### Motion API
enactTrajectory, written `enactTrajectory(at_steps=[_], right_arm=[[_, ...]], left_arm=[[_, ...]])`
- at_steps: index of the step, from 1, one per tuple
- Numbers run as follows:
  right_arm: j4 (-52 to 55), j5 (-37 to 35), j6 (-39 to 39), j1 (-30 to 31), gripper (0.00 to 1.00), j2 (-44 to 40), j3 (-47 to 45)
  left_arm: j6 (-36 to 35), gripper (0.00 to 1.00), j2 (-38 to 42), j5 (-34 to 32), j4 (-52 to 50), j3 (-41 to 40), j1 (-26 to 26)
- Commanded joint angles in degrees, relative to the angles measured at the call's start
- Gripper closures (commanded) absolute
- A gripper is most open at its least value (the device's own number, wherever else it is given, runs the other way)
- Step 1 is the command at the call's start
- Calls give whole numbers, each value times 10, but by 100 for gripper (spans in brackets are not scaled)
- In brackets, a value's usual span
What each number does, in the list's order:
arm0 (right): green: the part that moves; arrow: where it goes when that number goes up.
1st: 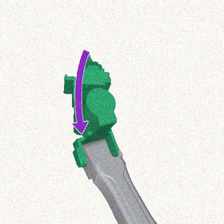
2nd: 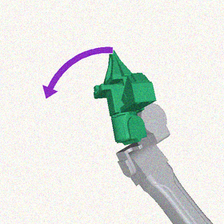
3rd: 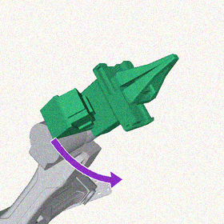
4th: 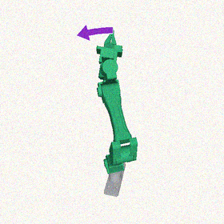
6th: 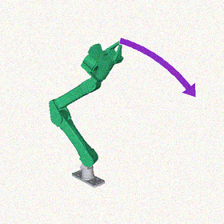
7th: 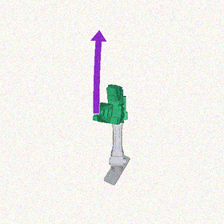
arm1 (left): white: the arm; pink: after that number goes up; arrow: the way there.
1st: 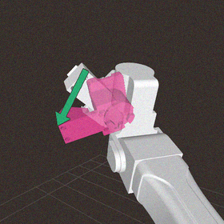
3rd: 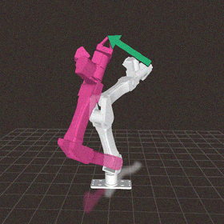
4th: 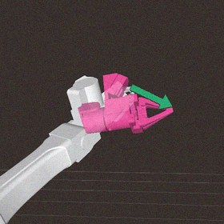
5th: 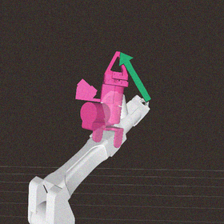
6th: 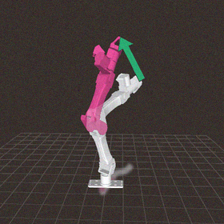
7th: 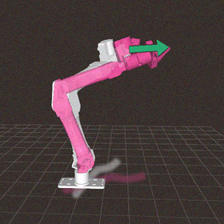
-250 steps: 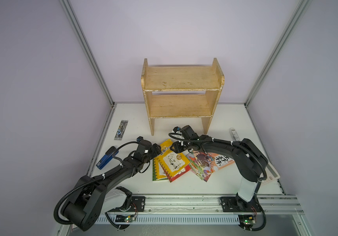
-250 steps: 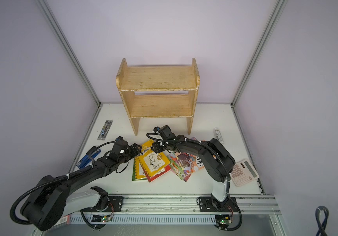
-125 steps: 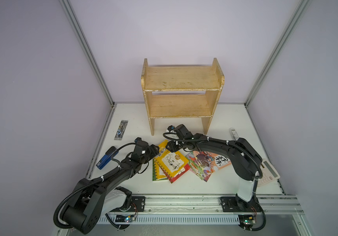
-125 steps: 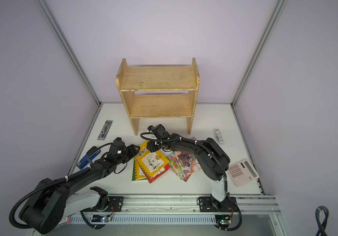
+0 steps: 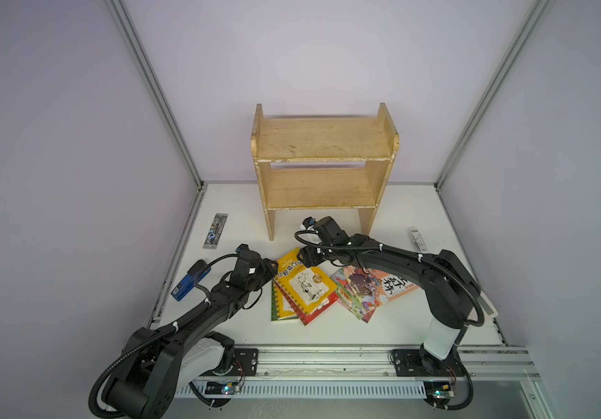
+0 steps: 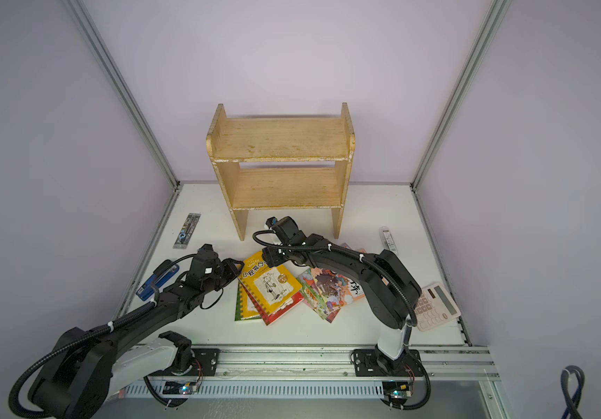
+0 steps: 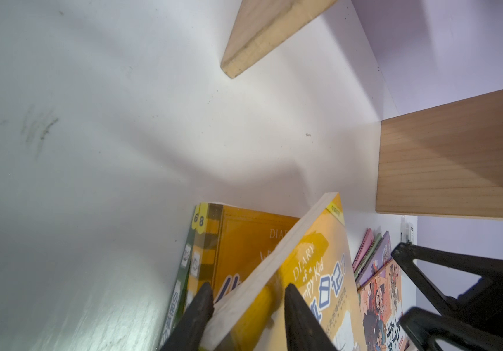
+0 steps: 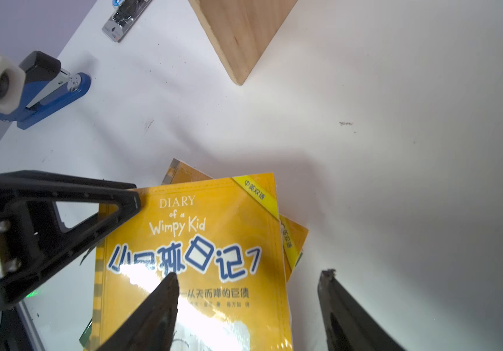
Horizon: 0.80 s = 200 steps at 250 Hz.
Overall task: Stacking books/files
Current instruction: Pick up the book at the center of the table.
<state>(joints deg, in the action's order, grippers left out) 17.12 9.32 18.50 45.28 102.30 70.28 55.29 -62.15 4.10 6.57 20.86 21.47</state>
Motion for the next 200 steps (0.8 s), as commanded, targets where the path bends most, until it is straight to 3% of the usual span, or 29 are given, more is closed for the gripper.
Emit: enactTrajectory(at_steps=[1, 55, 96, 200], right_arm=[[3, 5, 37, -5, 25, -31, -33], [-65, 47, 94, -15, 25, -80, -131], [-162, 80, 106, -14, 32, -66, -191], [-231, 101, 80, -14, 36, -15, -204]], left_arm=[[-2, 64, 8, 2, 12, 1, -2], [-13, 71, 5, 8, 25, 2, -7], [-41, 71, -4, 38, 65, 2, -7], [-65, 69, -22, 124, 206, -20, -6]])
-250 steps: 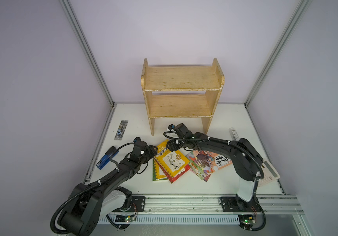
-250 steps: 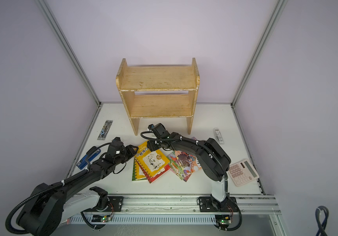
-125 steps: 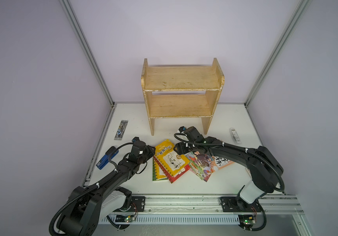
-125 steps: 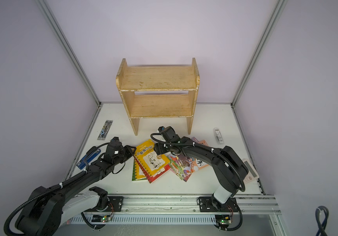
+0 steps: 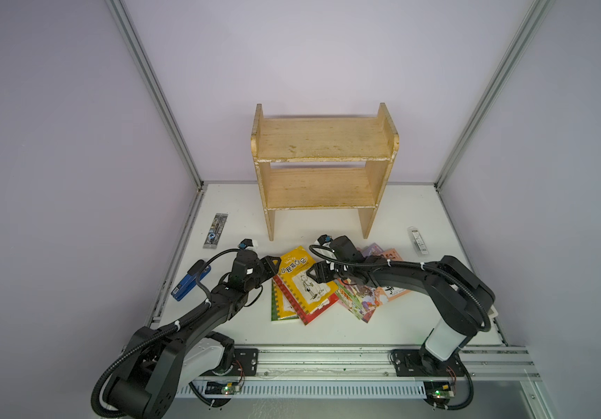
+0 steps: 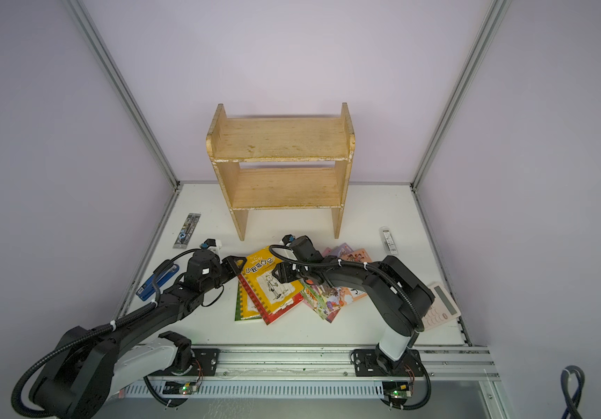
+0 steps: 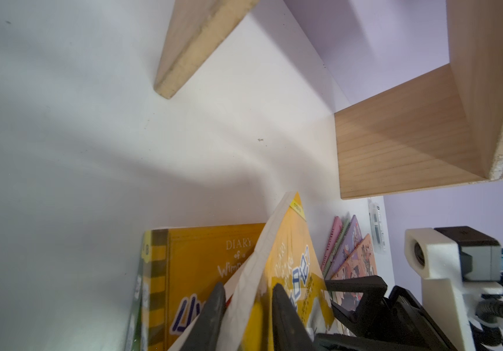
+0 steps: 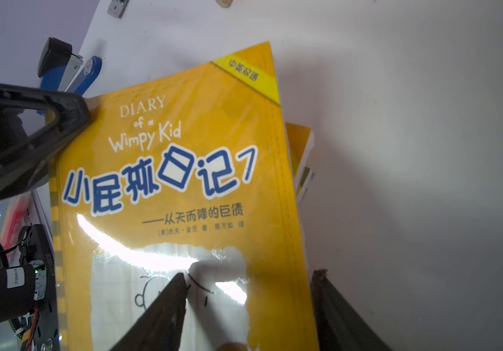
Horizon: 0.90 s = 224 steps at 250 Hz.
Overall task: Stacking books/files
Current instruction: Pick up the book at the center of the table.
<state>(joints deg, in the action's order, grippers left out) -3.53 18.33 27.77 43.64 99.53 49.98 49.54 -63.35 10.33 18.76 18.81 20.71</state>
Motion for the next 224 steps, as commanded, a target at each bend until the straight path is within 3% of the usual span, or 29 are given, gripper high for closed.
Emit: enactTrajectory(at_steps=[1, 41, 85, 163, 224], right_arm=[[-25, 11, -13, 2, 36, 14, -1], [-21, 0, -23, 3, 36, 24, -1], [-1, -22, -29, 3, 36, 10, 8], [77, -102, -109, 1, 29, -104, 50], [155, -126, -185, -5, 25, -215, 98]], left_arm=[[-8, 69, -10, 62, 93, 1, 2], [2, 70, -41, 84, 123, 11, 2], [19, 100, -56, 94, 137, 15, 2], [37, 100, -11, 84, 127, 37, 3], [27, 100, 48, 62, 101, 108, 9]])
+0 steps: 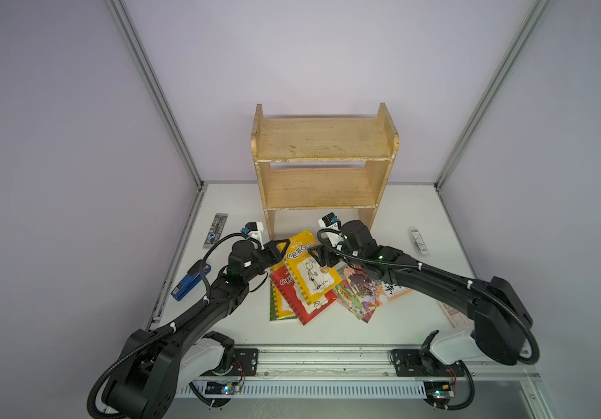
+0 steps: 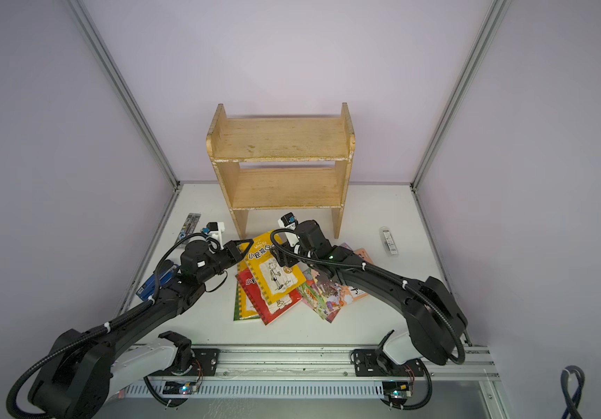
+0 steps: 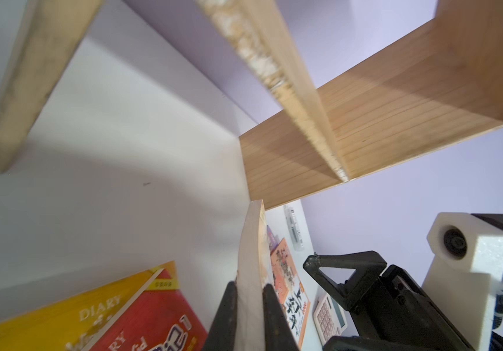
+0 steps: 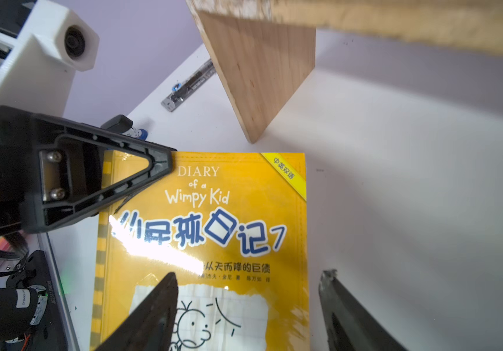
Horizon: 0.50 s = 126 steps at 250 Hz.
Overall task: Stacking books/files
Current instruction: Pick up the book at the center of the table.
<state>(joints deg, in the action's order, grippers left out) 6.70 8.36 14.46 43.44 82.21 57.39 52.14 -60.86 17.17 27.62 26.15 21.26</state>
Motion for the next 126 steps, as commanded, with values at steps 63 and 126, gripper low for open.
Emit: enactTrajectory(at_steps=[63, 126], right_arm=[[104, -13, -93, -4, 15, -130, 77], [164, -113, -130, -4, 11, -154, 179]], left_arm=[[-18, 100, 72, 25, -44, 98, 6], [-34, 100, 108, 39, -52, 156, 9]])
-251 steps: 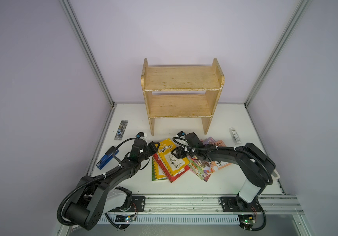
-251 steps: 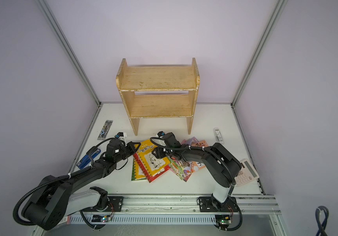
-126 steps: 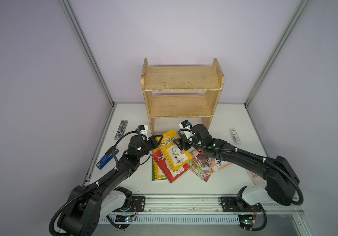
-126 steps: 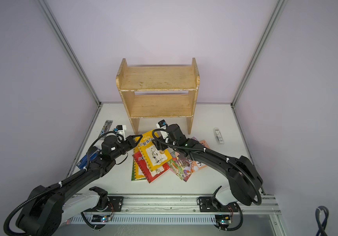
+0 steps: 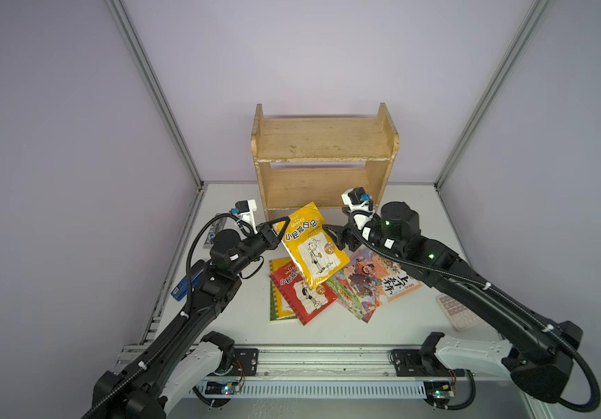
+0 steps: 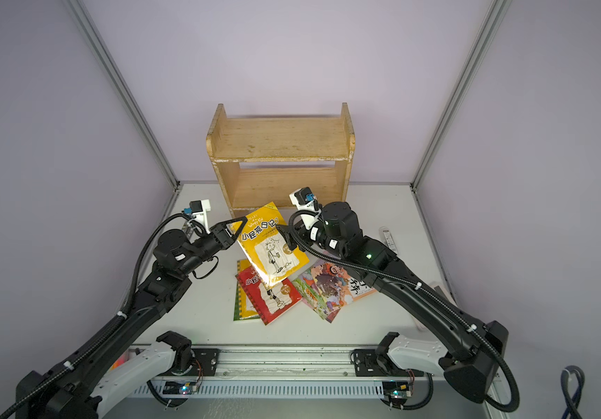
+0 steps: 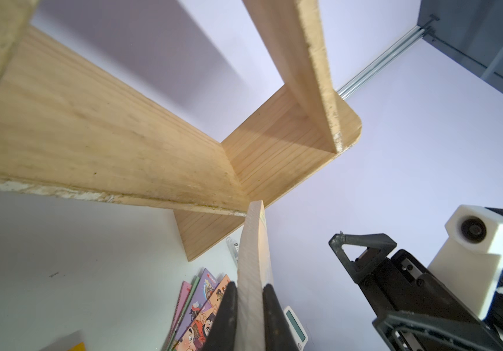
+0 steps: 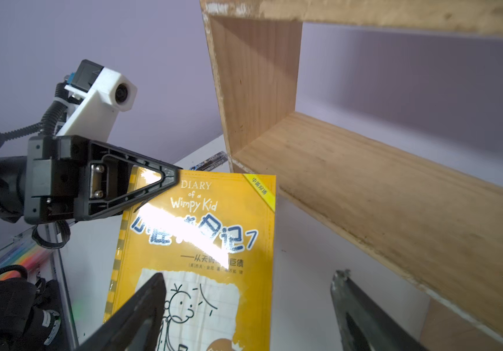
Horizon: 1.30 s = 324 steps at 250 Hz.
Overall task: Stacking books/files
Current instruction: Pick up the book at the center of the table, then place the book at the bookshelf.
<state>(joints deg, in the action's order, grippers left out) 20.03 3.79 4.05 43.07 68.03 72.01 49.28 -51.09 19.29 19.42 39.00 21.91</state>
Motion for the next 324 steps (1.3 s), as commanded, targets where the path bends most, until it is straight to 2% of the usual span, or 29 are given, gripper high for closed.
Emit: enactTrajectory(at_steps=[1, 48, 85, 155, 205, 242, 296, 324], right_arm=[[30, -70, -26, 0, 11, -12, 34], [52, -111, -33, -2, 8, -10, 104], [90, -131, -33, -6, 7, 6, 166], [114, -78, -32, -14, 5, 39, 220], [114, -38, -44, -16, 5, 66, 243], [137, -56, -60, -17, 5, 101, 292], [185, -126, -118, -19, 5, 179, 404], [223, -122, -151, -17, 5, 230, 476]], left_arm=[[-5, 100, 11, 18, 30, 29, 3], [-3, 100, 2, 42, 43, 92, 7], [12, 100, -12, 15, 47, 142, 8], [71, 100, -60, -129, 21, 223, 9], [91, 100, -94, -226, 47, 269, 16], [95, 100, -141, -271, 61, 315, 24], [78, 100, -223, -338, 57, 392, 37], [50, 100, -248, -382, 56, 419, 50]])
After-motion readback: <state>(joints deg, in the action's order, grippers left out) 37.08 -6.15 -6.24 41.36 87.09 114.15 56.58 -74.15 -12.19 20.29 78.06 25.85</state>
